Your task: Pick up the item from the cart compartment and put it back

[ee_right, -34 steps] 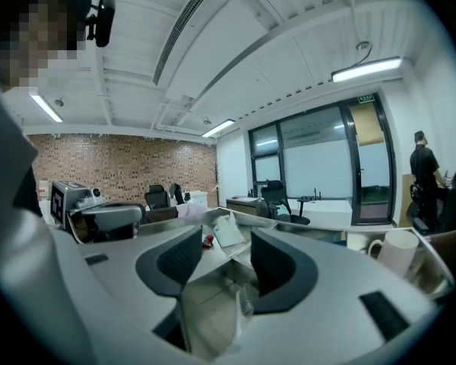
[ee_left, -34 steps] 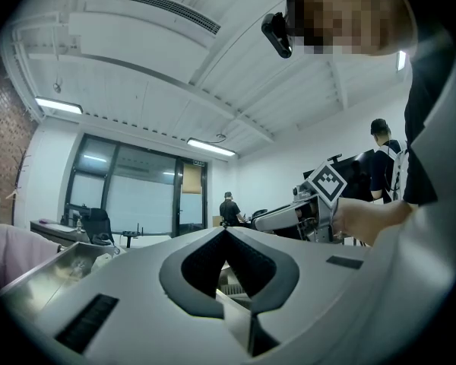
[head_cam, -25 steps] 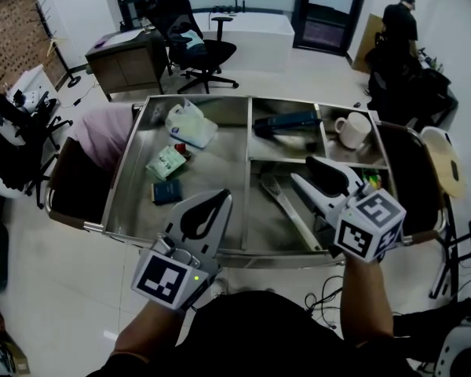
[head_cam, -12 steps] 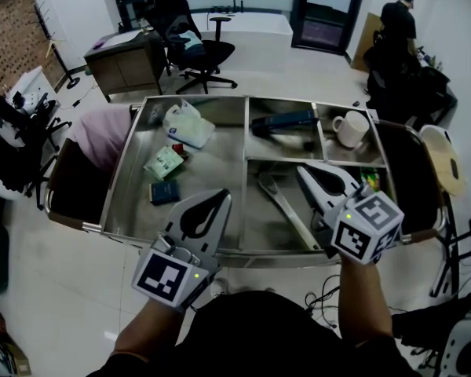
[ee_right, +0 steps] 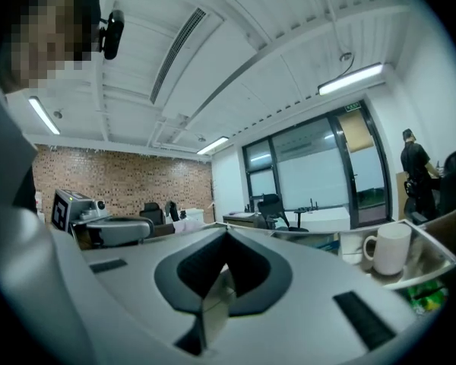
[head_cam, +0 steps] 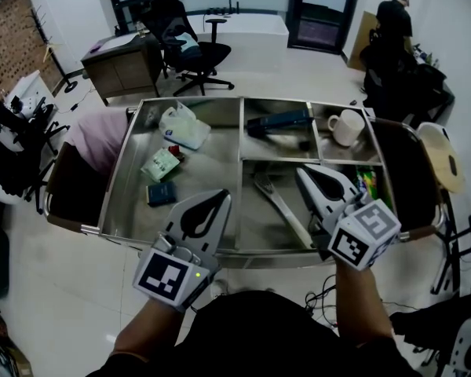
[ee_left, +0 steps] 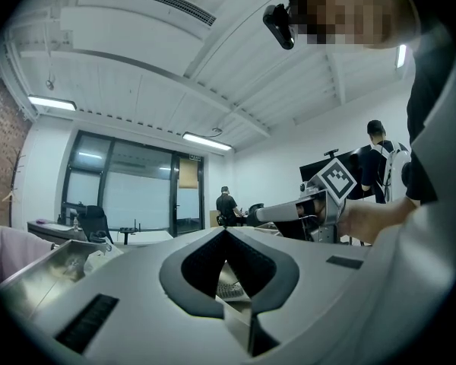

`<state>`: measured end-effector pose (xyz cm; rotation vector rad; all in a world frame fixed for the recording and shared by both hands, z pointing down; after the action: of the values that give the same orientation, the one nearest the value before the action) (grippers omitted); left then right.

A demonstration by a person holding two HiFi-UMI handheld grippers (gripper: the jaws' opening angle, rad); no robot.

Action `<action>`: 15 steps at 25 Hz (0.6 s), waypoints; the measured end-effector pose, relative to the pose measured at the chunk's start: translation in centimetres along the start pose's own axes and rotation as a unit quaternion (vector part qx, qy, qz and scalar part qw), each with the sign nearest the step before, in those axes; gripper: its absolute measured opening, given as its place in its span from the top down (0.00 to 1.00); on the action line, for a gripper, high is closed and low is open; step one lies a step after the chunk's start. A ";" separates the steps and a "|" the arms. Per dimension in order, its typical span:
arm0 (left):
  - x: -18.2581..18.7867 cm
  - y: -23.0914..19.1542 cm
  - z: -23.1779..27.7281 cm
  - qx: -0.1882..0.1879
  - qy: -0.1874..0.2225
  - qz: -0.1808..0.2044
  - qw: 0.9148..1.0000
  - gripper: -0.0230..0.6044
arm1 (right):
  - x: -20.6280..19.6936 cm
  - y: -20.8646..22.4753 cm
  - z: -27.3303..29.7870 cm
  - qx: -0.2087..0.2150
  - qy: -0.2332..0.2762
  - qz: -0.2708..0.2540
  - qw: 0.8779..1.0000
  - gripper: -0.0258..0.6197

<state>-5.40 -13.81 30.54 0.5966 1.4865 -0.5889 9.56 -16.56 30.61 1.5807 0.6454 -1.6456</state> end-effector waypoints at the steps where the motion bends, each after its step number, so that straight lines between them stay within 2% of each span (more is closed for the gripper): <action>1: 0.0 0.1 0.1 -0.001 0.000 0.001 1.000 0.96 | 0.2 0.0 -0.3 -0.001 0.011 0.005 1.000 0.94; 8: 1.0 1.3 0.4 -0.010 0.012 0.013 1.000 0.96 | 2.3 -0.6 -3.4 -0.002 0.070 0.018 0.997 0.94; 15: 0.9 2.7 0.2 -0.018 0.007 0.017 1.000 0.96 | 2.0 -0.6 -6.7 -0.013 0.087 0.036 0.995 0.94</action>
<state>-3.37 -11.94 29.65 0.5980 1.4948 -0.5318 13.21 -11.25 27.81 1.7220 0.6880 -1.4529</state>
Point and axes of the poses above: the fingertips, and each gripper's own axes: z forward along the fingers, y to its right, x out of its top, the point moved 2 cm from there along -z, backward along the fingers
